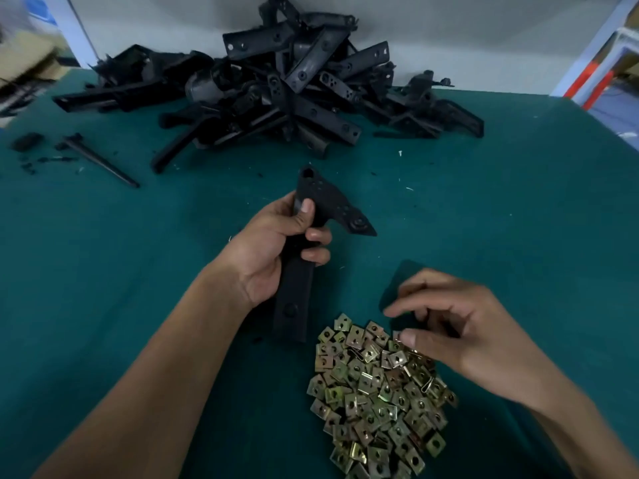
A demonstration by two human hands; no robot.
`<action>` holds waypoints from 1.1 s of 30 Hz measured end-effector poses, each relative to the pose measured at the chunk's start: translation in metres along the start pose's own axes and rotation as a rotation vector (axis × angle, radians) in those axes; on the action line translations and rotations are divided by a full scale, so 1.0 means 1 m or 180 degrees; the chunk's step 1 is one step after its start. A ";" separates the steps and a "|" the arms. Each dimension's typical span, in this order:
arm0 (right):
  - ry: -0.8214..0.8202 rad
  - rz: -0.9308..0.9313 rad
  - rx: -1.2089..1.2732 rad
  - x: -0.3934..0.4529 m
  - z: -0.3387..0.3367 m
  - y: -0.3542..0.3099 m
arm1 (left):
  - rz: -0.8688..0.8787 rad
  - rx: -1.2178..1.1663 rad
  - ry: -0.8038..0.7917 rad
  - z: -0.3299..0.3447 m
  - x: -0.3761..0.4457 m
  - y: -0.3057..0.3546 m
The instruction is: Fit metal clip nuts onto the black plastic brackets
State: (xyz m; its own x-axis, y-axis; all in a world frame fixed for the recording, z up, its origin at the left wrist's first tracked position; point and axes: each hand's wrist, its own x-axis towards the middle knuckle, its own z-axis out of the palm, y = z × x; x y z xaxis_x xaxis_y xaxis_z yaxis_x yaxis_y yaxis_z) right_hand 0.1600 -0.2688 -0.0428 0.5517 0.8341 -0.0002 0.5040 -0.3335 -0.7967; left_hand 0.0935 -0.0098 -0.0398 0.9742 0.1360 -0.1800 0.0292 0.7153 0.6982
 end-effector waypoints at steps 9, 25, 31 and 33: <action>-0.0287 0.0061 -0.0060 0.005 -0.001 -0.005 | -0.0104 -0.0035 -0.0449 -0.001 0.003 0.003; 0.0868 0.0242 0.3545 0.130 0.022 -0.016 | 0.0269 0.0359 -0.0173 -0.020 0.014 0.014; 0.0731 0.0298 0.3644 0.129 0.019 -0.014 | 0.0347 0.0963 -0.0213 -0.015 0.014 0.012; 0.0736 0.0393 0.3715 0.130 0.019 -0.016 | 0.0394 0.1092 -0.0161 -0.015 0.014 0.011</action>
State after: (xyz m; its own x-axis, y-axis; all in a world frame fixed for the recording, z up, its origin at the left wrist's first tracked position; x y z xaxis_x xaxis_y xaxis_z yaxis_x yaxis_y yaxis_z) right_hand 0.2111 -0.1473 -0.0416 0.7207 0.6857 -0.1019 -0.4026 0.2944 -0.8667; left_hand 0.1042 0.0098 -0.0453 0.9846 0.1669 -0.0512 -0.0246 0.4228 0.9059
